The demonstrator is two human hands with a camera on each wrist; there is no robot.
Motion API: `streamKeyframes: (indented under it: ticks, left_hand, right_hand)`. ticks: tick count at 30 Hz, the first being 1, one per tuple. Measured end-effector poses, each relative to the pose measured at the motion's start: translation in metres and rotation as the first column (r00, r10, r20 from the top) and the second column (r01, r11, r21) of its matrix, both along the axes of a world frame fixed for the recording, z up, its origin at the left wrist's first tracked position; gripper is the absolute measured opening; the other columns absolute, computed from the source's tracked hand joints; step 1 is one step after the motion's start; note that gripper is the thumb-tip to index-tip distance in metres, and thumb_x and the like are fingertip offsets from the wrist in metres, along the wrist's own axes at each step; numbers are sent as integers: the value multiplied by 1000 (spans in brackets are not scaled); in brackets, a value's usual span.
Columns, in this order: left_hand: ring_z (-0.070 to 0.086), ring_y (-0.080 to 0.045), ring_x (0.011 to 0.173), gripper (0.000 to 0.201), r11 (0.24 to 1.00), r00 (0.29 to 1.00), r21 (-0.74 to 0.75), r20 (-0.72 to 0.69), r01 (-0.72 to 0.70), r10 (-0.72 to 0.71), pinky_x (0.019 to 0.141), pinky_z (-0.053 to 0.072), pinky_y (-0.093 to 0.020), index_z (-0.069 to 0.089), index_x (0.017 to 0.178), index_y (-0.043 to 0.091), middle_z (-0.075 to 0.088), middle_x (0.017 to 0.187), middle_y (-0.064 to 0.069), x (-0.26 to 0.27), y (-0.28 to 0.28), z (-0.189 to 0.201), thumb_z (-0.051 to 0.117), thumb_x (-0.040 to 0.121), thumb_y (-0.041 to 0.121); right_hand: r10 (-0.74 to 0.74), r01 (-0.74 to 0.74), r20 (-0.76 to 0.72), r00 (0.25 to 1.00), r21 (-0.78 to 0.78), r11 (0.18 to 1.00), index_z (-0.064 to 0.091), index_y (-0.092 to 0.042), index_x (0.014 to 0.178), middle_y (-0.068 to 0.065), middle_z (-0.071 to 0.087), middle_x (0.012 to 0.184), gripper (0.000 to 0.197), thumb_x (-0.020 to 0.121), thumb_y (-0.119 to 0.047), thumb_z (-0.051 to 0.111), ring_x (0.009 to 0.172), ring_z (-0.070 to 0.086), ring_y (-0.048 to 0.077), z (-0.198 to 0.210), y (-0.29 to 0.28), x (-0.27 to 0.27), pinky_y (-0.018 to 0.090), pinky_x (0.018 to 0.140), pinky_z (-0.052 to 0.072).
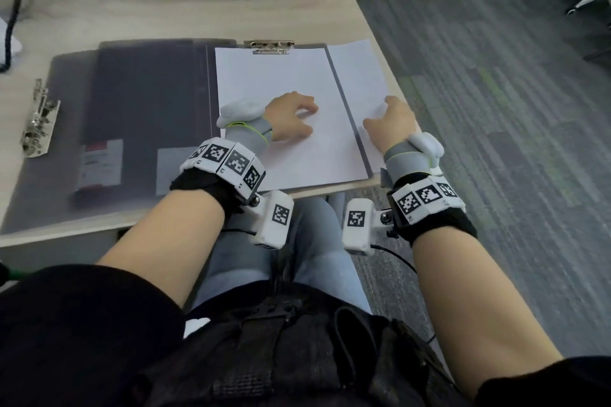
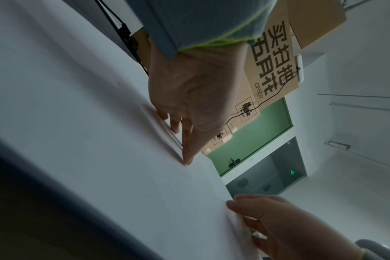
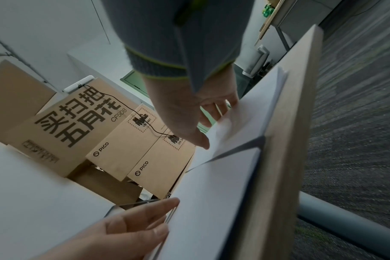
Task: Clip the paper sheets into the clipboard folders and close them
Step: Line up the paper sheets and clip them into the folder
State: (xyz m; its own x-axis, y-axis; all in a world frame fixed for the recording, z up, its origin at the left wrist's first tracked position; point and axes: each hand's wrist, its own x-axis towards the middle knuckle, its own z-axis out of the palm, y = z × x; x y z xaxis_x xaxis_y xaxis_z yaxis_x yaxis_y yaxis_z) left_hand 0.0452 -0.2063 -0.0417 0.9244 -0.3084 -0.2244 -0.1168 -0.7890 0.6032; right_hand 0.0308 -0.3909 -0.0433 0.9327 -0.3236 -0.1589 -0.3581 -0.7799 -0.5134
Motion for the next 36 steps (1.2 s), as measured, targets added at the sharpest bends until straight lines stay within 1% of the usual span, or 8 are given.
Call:
streamKeyframes:
  ticks: [11,15,17,22,26,29,32,36]
  left_hand:
    - [16,-15,147,53,1000,1000,-19,-22,-9,8,113,17,-26,50,133,18,35,152,4,0,3,-3,62,82,7]
    - [16,-13,147,53,998,999,-54,-29,-25,24,114,17,-26,51,133,17,36,152,4,0,4,-5,63,82,6]
    - [15,-13,147,53,998,999,-65,-36,-27,25,114,16,-27,51,132,17,36,152,4,0,4,-5,63,82,6]
    - [14,-13,147,54,998,999,-57,-36,-14,12,114,15,-26,50,133,18,34,153,5,-1,5,-4,63,82,6]
    - [15,-14,147,53,998,999,-57,-32,-20,18,113,15,-26,51,132,19,35,152,6,-2,6,-5,62,82,6]
    - [18,-14,146,51,994,999,-102,-31,-29,25,115,15,-27,54,130,18,37,151,4,-2,7,-5,63,82,5]
    - [18,-14,147,50,991,999,-127,-39,-40,35,114,15,-24,55,129,15,38,151,3,-3,6,-5,63,81,3]
    - [23,-17,145,49,989,998,-133,-28,-61,58,115,21,-27,57,126,12,41,149,0,-3,4,-5,64,79,1]
  right_hand:
    - [-13,12,110,994,13,1000,42,-5,136,20,54,130,53,84,-5,50,119,52,38,-1,1,-7,42,92,47]
    - [-40,31,152,988,59,998,41,-6,138,17,54,133,55,84,-6,51,121,52,34,1,1,-6,38,93,44]
    - [-98,76,153,983,142,987,41,-9,138,13,57,131,56,83,-7,53,117,56,32,3,0,-4,34,87,45]
    - [-115,99,71,991,202,974,64,-2,107,16,68,106,31,78,-9,58,87,62,33,13,-5,0,34,73,49]
    - [-60,45,93,994,149,988,64,3,104,14,56,83,29,79,-4,52,73,47,29,21,-2,1,31,66,42]
    - [-17,10,155,988,48,999,65,-1,103,19,60,95,28,82,-4,47,85,56,40,36,0,-4,35,70,45]
    - [4,10,223,975,-62,998,55,-10,75,15,58,84,13,83,-7,45,88,55,43,61,-1,-11,33,66,37]
    - [11,39,364,932,-129,991,61,-7,103,21,64,106,25,86,-10,44,96,59,41,88,-5,-22,32,67,33]
